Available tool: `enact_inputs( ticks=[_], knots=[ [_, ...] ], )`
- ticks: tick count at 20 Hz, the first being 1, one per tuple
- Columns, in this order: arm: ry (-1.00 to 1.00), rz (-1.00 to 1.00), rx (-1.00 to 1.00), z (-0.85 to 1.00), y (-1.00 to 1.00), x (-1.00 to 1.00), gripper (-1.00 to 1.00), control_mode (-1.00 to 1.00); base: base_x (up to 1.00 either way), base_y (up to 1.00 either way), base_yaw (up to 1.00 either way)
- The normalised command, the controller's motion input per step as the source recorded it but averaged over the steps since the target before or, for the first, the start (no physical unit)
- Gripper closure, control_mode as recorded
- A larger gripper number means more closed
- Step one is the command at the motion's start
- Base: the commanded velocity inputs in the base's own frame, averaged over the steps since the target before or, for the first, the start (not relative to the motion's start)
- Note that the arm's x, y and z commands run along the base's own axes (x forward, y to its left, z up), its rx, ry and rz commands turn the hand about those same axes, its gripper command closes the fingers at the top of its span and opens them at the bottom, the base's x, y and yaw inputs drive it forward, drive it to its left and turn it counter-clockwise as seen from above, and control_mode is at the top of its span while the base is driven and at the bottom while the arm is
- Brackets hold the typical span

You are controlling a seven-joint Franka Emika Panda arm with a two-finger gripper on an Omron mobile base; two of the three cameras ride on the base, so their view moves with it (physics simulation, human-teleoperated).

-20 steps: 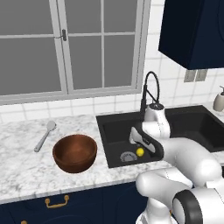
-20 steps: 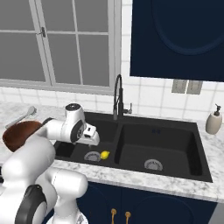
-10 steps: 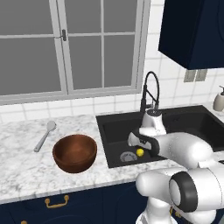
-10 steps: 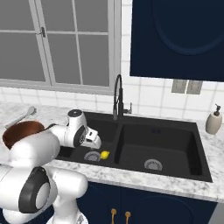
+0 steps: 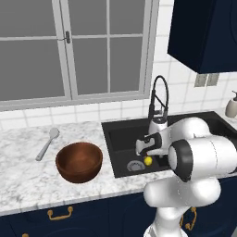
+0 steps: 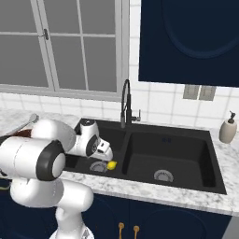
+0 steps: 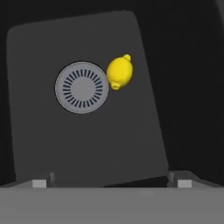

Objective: Pick the lemon from the sink and place it in the bowl. Then pick the bowl and place it in the microwave. Then close the microwave door and press the start button.

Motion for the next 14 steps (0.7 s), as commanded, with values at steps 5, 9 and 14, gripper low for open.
enact_inputs(
  ticks=[5, 9, 14],
  knots=[
    [0.17, 0.00, 0.00, -0.25, -0.16, 0.33, -1.00, -1.00, 0.00, 0.00, 0.00],
    [0.08, 0.00, 0.00, -0.43, -0.08, 0.32, -1.00, -1.00, 0.00, 0.00, 0.00],
    [0.04, 0.00, 0.00, -0.47, -0.10, 0.30, -1.00, -1.00, 0.00, 0.00, 0.00]
  ],
)
